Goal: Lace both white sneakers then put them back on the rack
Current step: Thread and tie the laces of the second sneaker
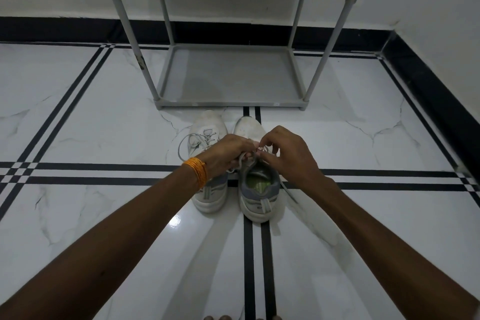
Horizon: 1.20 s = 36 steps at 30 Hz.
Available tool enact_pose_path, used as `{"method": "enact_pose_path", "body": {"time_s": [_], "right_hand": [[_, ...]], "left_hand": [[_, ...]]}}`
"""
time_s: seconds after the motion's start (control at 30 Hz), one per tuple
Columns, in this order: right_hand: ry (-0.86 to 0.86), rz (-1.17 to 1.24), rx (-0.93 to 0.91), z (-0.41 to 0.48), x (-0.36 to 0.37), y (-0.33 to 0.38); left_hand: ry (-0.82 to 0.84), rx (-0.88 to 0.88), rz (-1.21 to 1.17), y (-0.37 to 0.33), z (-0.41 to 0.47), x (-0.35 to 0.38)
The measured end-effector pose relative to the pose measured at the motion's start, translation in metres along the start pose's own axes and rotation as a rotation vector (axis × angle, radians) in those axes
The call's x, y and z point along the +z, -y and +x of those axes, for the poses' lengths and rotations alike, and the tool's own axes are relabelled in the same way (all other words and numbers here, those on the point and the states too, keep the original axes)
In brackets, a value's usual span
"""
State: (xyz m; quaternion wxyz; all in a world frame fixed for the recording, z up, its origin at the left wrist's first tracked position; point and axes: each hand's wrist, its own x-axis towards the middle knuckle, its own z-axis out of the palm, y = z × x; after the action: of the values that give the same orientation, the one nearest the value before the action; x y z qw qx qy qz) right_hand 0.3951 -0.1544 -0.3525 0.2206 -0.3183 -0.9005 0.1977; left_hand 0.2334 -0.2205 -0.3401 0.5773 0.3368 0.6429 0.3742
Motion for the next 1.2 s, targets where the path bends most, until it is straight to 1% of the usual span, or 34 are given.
{"method": "enact_pose_path", "body": {"time_s": [0.07,0.17,0.23,0.27,0.33,0.37,0.4,0.47,0.53,0.6,0.67,0.8,0.9,0.97,1.07,1.13,1.17,1.2], "right_hand": [[0.028,-0.017,-0.002,0.003,-0.002,0.001],[0.107,-0.036,-0.038,0.006,-0.004,-0.001],[0.111,-0.03,-0.065,0.006,-0.006,-0.003],[0.104,-0.025,-0.059,0.007,-0.006,-0.003],[0.095,-0.01,-0.018,0.006,-0.007,-0.003],[0.096,-0.004,0.002,0.004,-0.007,-0.005],[0.104,-0.006,0.026,0.001,-0.008,-0.009],[0.117,-0.029,0.083,-0.01,-0.009,-0.023],[0.144,-0.054,0.145,-0.022,-0.008,-0.036],[0.161,-0.024,0.218,-0.033,-0.001,-0.039],[0.122,0.138,0.362,-0.037,0.007,-0.034],[0.011,0.684,0.663,-0.032,0.007,-0.027],[-0.015,1.166,0.765,-0.024,-0.001,-0.02],[-0.043,1.408,0.812,-0.022,0.001,-0.017],[-0.013,1.594,0.883,-0.022,0.007,-0.021],[0.036,1.652,0.93,-0.024,0.01,-0.026],[0.055,1.617,0.94,-0.026,0.011,-0.03],[0.074,1.506,0.922,-0.027,0.012,-0.035]], "left_hand": [[-0.019,0.02,0.018,0.001,0.001,0.0],[-0.031,0.004,0.046,0.001,0.0,-0.004],[-0.037,0.008,0.047,0.001,0.0,-0.006],[-0.052,0.027,0.006,0.001,-0.001,-0.005],[-0.125,0.069,-0.096,0.0,0.0,-0.005],[-0.188,0.092,-0.093,0.0,0.001,-0.005],[-0.277,0.12,-0.016,0.001,0.002,-0.009],[-0.445,0.193,0.289,0.008,0.005,-0.021],[-0.486,0.256,0.568,0.016,0.004,-0.027],[-0.5,0.324,0.78,0.023,0.006,-0.024],[-0.507,0.395,0.903,0.026,0.007,-0.019],[-0.375,0.437,0.972,0.021,0.005,-0.02],[-0.353,0.431,0.974,0.018,0.003,-0.017],[-0.338,0.418,0.998,0.018,0.005,-0.015],[-0.297,0.409,1.073,0.018,0.006,-0.013],[-0.323,0.406,1.106,0.017,0.006,-0.013],[-0.353,0.402,1.092,0.018,0.007,-0.013],[-0.388,0.394,1.055,0.018,0.008,-0.014]]}}
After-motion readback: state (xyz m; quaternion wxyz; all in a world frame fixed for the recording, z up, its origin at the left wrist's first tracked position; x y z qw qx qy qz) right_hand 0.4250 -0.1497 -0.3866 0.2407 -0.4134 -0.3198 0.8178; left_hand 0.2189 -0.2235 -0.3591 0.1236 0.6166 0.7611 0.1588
